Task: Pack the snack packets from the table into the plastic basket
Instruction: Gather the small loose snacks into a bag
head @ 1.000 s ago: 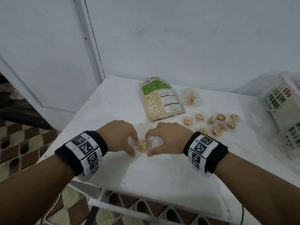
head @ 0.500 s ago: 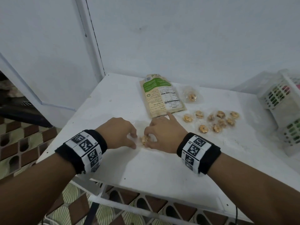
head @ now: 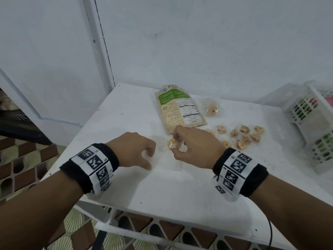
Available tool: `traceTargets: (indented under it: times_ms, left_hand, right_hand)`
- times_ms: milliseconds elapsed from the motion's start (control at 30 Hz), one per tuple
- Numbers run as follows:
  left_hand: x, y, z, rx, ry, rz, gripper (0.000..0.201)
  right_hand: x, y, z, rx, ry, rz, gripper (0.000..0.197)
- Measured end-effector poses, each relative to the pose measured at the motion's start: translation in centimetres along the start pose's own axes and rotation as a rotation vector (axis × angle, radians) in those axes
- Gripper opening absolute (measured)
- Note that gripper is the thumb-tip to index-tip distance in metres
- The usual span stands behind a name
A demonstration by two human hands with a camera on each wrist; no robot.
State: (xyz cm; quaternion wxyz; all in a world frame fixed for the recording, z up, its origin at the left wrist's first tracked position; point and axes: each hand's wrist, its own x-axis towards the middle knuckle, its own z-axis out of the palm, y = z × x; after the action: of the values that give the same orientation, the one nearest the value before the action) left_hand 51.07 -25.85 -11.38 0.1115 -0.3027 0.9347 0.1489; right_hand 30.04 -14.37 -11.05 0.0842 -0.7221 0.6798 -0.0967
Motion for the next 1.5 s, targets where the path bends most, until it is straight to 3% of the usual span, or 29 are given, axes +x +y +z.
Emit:
traceTargets:
  times_ms: [133, 567, 867, 1000, 1100, 1167, 1267, 1400, 1500]
  left_hand:
    - [0.1, -0.4, 0.2, 0.022, 0.013, 0.044, 0.01]
    - [0.1, -1.3, 0.1, 0.013, 0.033, 0.107, 0.031]
    - [0.0, -1.9, -0.7, -0.203, 0.048, 0.063, 0.019]
    - [0.1, -2.7, -1.4, -0.33, 0.163, 0.063, 0.019]
    - [-0.3, -3.3, -2.5, -0.385, 0.334, 0.074, 0.019]
    - [-0.6, -3.5, -3.5, -0.417, 0.457, 0.082, 0.019]
    - [-0.5, -3.5, -4.8, -0.5, 0.555, 0.1, 0.017]
    - [-0.1, -2.8, -5.9, -0.584, 0.537, 0.141, 0.013]
    - [0.1, -1.8, -6.5, -0.594, 0.474, 0.208, 0.018]
  right_hand:
    - [0.0, -0.4, 0.2, 0.003, -0.004, 0.005, 0.031]
    - [-0.2, -1.8, -0.1, 0.05, 0.08, 0.111, 0.032]
    - [-0.7, -3.5, 0.3, 0.217, 0.217, 0.148, 0.034]
    - [-1.0, -3.7, 0.6, 0.185, 0.262, 0.139, 0.033]
    - [-1.2, -3.7, 0.9, 0.154, 0.316, 0.134, 0.03]
    - [-1.0, -3.6, 1.0, 0.112, 0.282, 0.138, 0.028]
    - [-0.4, -3.2, 1.7, -0.042, 0.075, 0.162, 0.031]
    - [-0.1, -3.1, 2.5, -0.181, -0.128, 0.201, 0.039]
    - [-0.4, -2.9, 2.3, -0.13, -0.085, 0.221, 0.052]
